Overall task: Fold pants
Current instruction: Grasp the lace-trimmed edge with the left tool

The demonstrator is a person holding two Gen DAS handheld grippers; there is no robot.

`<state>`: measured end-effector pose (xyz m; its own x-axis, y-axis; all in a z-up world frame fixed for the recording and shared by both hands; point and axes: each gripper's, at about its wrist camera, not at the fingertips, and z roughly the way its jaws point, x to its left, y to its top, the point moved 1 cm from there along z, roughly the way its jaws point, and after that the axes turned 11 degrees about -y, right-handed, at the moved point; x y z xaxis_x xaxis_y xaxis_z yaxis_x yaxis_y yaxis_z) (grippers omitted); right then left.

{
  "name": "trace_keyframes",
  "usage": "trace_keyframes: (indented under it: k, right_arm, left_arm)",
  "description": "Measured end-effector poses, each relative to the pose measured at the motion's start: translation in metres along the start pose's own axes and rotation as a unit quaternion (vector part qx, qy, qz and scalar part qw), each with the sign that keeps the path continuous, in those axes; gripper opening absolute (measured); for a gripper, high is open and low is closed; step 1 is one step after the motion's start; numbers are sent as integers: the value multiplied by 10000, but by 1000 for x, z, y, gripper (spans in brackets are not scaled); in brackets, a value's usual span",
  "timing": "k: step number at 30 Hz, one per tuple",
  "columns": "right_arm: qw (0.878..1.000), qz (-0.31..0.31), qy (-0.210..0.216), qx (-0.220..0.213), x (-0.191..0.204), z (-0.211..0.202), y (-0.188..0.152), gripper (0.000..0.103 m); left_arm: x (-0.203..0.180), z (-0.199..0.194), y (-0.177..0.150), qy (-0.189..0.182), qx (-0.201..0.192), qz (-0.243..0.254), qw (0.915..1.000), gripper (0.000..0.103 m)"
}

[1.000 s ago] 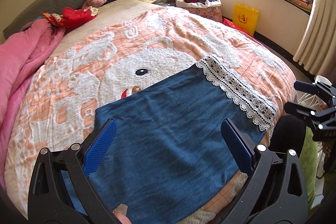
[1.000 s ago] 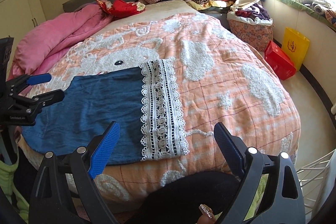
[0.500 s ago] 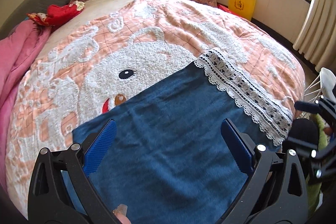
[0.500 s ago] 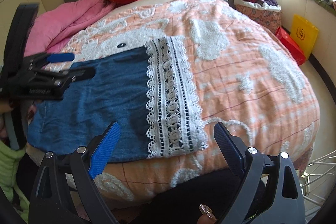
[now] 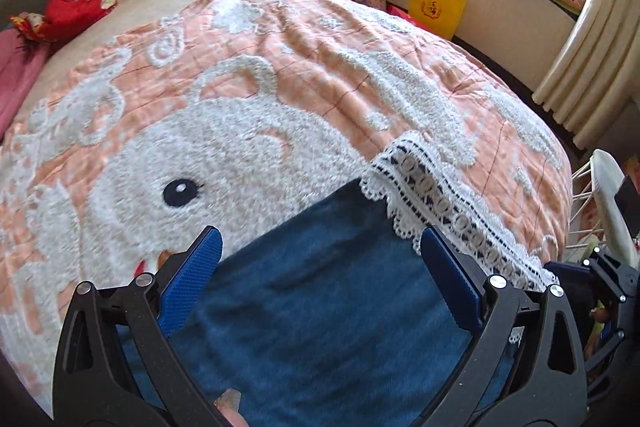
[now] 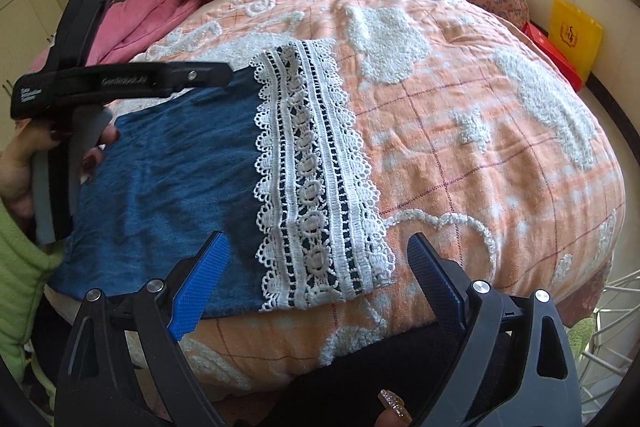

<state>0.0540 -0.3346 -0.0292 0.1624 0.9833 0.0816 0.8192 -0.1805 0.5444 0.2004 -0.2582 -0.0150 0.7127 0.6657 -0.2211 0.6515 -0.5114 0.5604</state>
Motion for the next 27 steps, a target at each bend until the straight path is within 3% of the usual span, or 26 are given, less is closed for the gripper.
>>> trace_keyframes:
  k: [7,9,11,12,14,16,25,27]
  right_arm:
    - [9997,99,147,193,0,12,1,90]
    - [9995,137,175,223,-1,15,3,91]
    - [9993,165,251,221,-1,17,4,91]
    - [9992,172,287,210,-2,17,4,91]
    - [9991,145,357,154,0,16,5,82]
    - [9994,109,319,73,1,13,4,72]
    - [9977,216,621,164,5,28,13,70]
    - [9963,356,770,133,0,30,15,58]
  left_arm:
    - [0,32,10,-285,177,107,9994,89]
    - [2,43,11,-329,324,97,9989,78]
    - [3,47,11,-369,344,107,9987,75]
    - [2,47,11,-388,346,139,9986,69]
    - [-2,45,10,-478,353,226,9980,58]
    - [-6,41,10,-494,372,325,9976,54]
    - [1,48,13,-682,260,126,9973,53]
    - [-2,47,12,-678,229,187,9973,37]
